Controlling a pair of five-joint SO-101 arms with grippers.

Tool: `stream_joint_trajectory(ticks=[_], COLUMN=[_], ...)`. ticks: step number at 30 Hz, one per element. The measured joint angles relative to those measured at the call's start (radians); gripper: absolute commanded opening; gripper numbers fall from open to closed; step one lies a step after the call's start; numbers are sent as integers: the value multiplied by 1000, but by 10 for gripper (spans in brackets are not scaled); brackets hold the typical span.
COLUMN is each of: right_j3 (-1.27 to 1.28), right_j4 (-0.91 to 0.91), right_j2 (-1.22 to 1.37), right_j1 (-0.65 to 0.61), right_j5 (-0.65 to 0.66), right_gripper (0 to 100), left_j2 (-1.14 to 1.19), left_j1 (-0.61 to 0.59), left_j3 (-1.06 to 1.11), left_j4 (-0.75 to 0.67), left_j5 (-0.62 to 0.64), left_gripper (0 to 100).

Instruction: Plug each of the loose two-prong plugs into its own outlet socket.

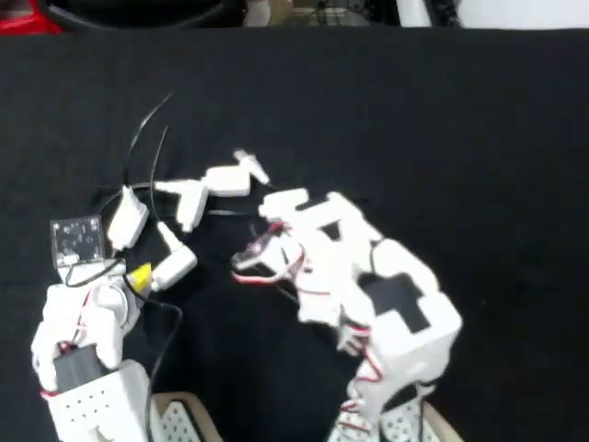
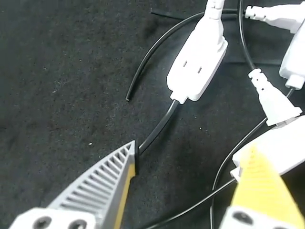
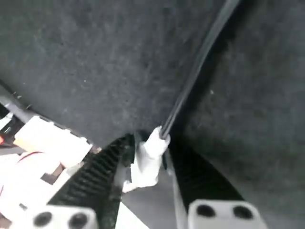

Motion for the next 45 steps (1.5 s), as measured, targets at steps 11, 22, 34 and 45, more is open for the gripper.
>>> stream_joint_trajectory(ticks=[11, 22, 34, 45], right_j3=[-140, -172, -101, -95], right_j4=[141, 150, 61, 137], right_j2=[54, 61, 54, -104], right_j1=[-3, -8, 14, 31], right_j5=[0, 0, 31, -14], right_gripper=[170, 169, 9, 11], left_j2=[0, 0, 0, 0], left_j1=[0, 0, 0, 0], left_j3=[0, 0, 0, 0], left_j4=[0, 0, 0, 0], left_j5=[0, 0, 0, 0], left_gripper=[339, 339, 339, 339])
